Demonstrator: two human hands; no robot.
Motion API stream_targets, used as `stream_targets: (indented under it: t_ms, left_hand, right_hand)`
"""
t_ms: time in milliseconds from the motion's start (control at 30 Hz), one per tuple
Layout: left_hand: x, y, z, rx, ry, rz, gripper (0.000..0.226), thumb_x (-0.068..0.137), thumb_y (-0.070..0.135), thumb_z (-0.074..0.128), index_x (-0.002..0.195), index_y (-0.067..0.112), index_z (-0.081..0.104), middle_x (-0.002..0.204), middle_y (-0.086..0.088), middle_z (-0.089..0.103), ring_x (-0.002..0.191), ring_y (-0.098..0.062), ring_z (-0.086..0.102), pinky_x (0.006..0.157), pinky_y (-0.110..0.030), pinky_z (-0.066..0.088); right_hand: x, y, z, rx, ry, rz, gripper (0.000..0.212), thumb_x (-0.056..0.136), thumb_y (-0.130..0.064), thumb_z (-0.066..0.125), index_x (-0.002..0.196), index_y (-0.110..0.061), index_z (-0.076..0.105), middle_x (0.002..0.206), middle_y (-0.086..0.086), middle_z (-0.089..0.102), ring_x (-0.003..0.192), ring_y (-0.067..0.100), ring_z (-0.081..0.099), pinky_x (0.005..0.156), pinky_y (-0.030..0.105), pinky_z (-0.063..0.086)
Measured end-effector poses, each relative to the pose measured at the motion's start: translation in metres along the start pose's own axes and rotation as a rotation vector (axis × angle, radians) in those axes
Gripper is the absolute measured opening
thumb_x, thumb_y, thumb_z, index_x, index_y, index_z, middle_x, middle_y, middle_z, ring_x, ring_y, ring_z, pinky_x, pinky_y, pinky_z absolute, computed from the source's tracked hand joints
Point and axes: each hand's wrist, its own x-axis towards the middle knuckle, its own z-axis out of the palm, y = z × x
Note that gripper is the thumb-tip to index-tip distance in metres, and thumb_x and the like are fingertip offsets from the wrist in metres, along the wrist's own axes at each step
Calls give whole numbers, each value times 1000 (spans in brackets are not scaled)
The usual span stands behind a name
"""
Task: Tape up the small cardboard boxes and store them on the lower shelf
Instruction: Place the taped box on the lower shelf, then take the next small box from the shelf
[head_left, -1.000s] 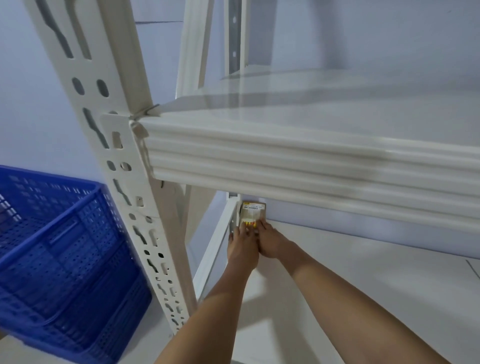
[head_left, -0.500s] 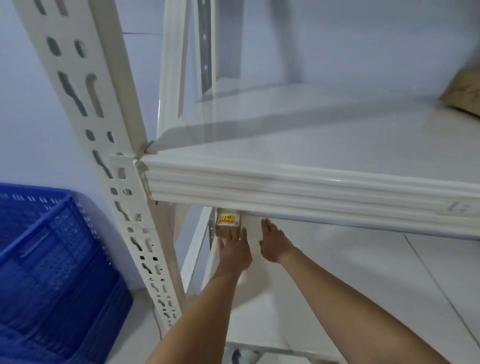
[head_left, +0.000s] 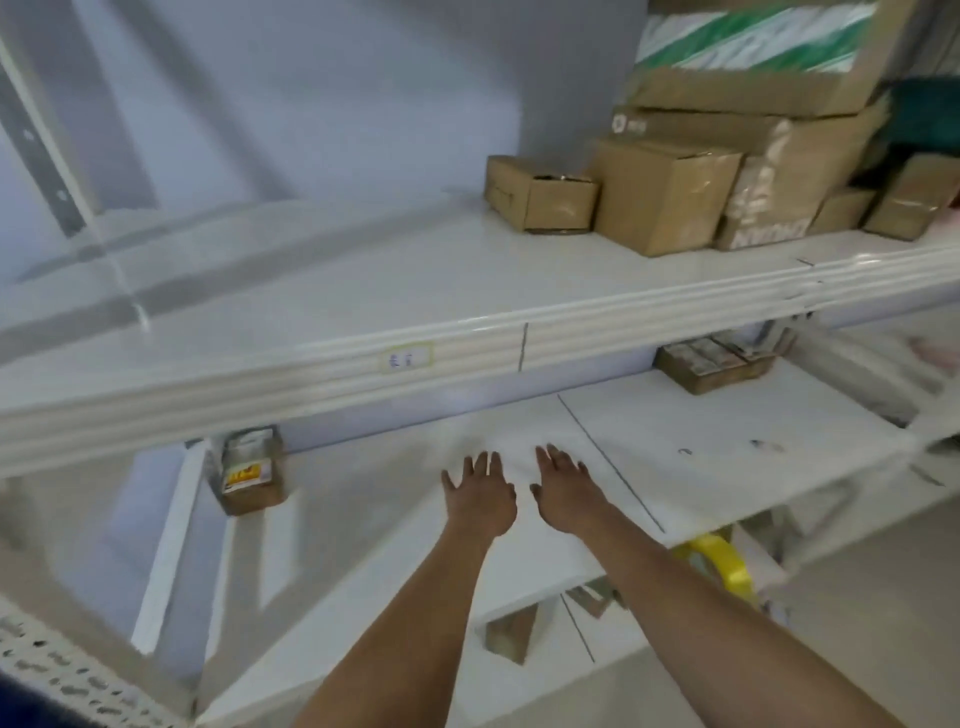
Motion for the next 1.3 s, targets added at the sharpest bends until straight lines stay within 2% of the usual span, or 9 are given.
stream_targets:
  t_ms: [300,433,533,667,900,1167,1300]
  left_hand:
    - [-3,249,38,72,-48,165,62,108,38,25,162,15,5,170,-3,3,156,-24,2,123,-59,5]
    - [-1,332,54,70,-30,193,61,108,39,25,162,15,8,169,-2,3,155,-24,4,122,-59,8]
    - [6,365,64,80,-50,191,61,108,39,25,162,15,8,169,-2,4,155,-24,5,122,-59,9]
    - [36,400,69,106,-67,170,61,108,39,23,162,15,5,170,-3,1,156,-25,3,122,-60,8]
    - [127,434,85,57,-41,100,61,108,41,22,162,19,3,170,0,-4,156,-25,0,123,-59,8]
    - [229,467,94,-56,-37,1,62,107,43,25,162,20,7,170,0,1,156,-24,3,122,-59,9]
    - [249,475,101,-78,-46,-44,62,107,42,26,162,18,10,170,0,3,156,-23,6,122,-59,11]
  right_hand:
    - [-96,232,-49,46,107,201,64,109,-33,34,161,-9,6,169,13,5,155,27,10,125,46,9]
    - [-121,310,-62,58,120,262,64,109,-33,35,161,-9,7,169,13,6,156,27,10,125,47,10]
    - [-125,345,-71,88,88,278,64,109,-33,33,161,-9,5,169,13,5,156,26,8,126,46,8]
    - [-103,385,-81,115,130,259,63,109,-31,34,161,-9,6,169,12,6,156,26,8,126,46,9]
    - [-15,435,-87,150,107,209,63,110,-32,30,162,-10,2,170,12,-1,157,26,2,127,44,5]
    - [80,477,-90,176,45,165,64,109,-35,31,162,-9,5,170,12,2,157,26,4,126,44,6]
    - [113,499,-92,160,-4,120,63,109,-34,31,162,-10,5,170,11,3,156,26,5,126,44,7]
